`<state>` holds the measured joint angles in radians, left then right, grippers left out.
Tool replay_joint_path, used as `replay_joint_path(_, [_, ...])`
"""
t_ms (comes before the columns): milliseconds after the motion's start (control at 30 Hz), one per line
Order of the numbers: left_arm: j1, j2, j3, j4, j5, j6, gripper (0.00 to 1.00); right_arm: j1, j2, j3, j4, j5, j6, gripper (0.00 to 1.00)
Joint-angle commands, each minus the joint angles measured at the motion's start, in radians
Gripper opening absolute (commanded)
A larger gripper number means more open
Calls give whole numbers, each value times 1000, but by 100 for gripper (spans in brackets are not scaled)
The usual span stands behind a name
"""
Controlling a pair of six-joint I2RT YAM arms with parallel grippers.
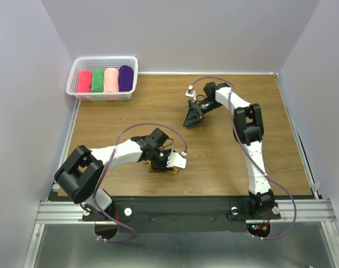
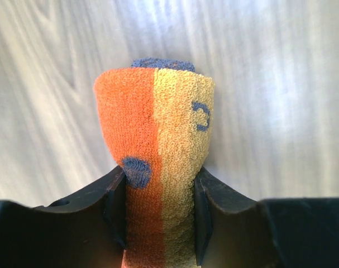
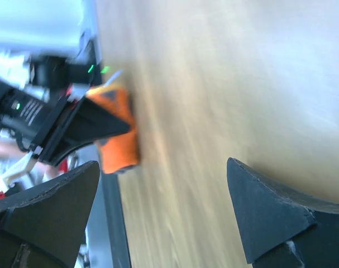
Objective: Roll the towels
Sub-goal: Place the rolled towel into the container
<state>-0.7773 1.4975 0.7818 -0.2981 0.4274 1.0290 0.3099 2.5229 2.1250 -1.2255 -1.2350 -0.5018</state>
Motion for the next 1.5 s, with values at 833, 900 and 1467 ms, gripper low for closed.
replay_joint_path(833, [762, 481, 1371, -226, -183, -810, 0, -253, -378, -261, 221, 103, 166, 100])
replay_joint_path(900, [770, 555, 1444, -195, -233, -830, 0, -256, -384, -266, 222, 103, 174, 100])
replay_joint_path(1467, [737, 825, 1531, 42, -489, -862, 0, -262, -424, -336, 228, 126, 157, 100])
